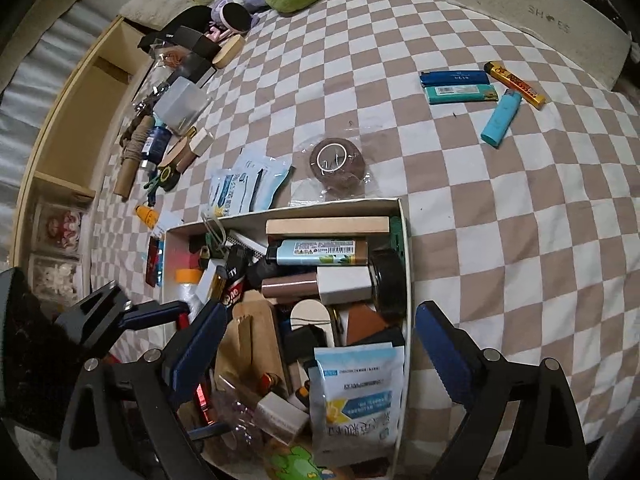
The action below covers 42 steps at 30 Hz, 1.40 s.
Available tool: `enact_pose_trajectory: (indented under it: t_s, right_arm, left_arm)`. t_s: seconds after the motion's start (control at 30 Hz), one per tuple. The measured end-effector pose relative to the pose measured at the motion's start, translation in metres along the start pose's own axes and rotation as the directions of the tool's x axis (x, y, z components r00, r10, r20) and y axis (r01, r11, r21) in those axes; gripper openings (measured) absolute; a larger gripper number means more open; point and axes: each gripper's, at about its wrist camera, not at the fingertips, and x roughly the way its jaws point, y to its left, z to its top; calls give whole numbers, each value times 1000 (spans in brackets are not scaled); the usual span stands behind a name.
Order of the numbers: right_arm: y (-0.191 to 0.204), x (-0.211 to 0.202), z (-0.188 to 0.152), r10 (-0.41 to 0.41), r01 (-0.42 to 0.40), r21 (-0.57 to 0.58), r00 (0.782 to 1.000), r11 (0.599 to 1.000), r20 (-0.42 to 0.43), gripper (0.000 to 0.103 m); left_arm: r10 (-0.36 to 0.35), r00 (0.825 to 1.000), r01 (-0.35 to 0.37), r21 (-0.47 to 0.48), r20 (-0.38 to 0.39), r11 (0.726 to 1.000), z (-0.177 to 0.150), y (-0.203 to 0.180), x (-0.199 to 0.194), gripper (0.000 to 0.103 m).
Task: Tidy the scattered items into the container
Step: 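Lower both lighters into the white box and open both tools, then withdraw both open tools up from the white box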
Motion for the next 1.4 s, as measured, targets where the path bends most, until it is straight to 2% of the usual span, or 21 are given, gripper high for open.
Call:
enact_pose_trajectory:
  t_s: [0.17,0.33,0.37,0.4,0.43,0.6,0.9,1.13,1.17,1.2,1.4]
  right_arm:
    - [-3,-4,-2,3,-3,-13,1000,1000,1,95]
    - [-7,-3,-2,2,-3,-18,1000,1000,-12,95]
    - [-8,-3,-3,3,-3,-18,1000,1000,-14,95]
    - [-8,-3,-3,3,-3,-17,1000,1000,-15,95]
    - [-8,-3,-3,2,-2,-17,1000,1000,-15,95]
    - [-10,-4,-4,4,-4,-20,1000,1000,-18,95]
    - [-6,-8,-7,6,-6,-24,1000,1000,-11,95]
    - [12,-10,-15,-8,7,-90,1000,996,-3,95]
    - [15,-11,-17,-6,7,-98,1000,995,4,97]
    - [17,-12,-18,-3,4,-104,1000,995,11,103]
    - [29,-21,-24,34,-27,-127,998,992,55,103]
  left_arm:
    - [28,999,-25,83,-33,996,2,-7,16,83]
    - [20,999,-15,113,-36,993,5,-11,21,83]
    - [23,999,-19,124,-30,992,6,-13,21,86]
    - [27,999,-24,131,-25,991,6,-14,21,94]
    - [26,999,-23,134,-23,991,7,-15,21,98]
    - [26,1000,-24,130,-17,991,7,-14,20,99]
    - [43,999,-42,77,1,996,0,-2,4,100]
    - [36,999,-35,-19,40,999,-11,15,-20,100]
    - [35,998,-34,-33,49,999,-13,17,-25,100]
    - [35,998,-32,-47,60,998,-15,19,-30,100]
    - [51,990,-35,-119,133,992,-27,28,-59,102]
